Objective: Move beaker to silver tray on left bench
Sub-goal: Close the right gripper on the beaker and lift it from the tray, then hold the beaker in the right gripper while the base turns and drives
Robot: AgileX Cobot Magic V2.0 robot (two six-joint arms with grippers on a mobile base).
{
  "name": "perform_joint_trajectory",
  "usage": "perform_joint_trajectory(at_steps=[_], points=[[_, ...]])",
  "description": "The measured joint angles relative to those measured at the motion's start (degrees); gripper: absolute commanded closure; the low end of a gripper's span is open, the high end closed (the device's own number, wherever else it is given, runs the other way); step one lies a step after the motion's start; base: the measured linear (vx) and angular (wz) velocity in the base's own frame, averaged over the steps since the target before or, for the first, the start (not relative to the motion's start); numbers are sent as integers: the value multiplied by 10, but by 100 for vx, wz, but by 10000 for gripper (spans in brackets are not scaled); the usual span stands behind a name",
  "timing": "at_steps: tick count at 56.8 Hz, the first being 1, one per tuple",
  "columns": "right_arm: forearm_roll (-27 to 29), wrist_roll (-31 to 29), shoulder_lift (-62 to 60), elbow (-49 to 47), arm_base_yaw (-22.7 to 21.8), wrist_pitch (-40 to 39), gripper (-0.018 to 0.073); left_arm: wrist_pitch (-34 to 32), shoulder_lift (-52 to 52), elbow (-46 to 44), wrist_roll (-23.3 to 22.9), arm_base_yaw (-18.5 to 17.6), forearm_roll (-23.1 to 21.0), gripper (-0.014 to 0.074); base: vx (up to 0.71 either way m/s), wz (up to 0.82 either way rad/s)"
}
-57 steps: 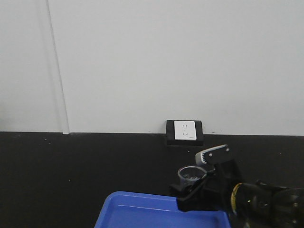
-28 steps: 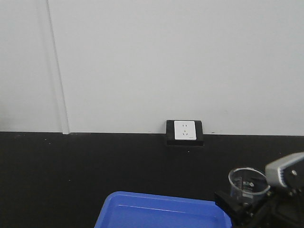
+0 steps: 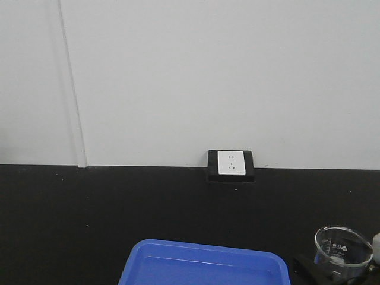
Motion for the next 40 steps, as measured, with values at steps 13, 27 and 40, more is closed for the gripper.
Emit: perform_joint_trajectory(at_steps=[13, 27, 40], points=[[0, 1, 0, 0, 0, 0, 566, 0, 0, 0, 0, 0, 0, 595, 0, 0], [0, 0, 0, 0, 0, 0, 566, 0, 0, 0, 0, 0, 0, 595, 0, 0], [0, 0, 0, 0, 0, 0, 566, 0, 0, 0, 0, 0, 0, 595, -1, 0]])
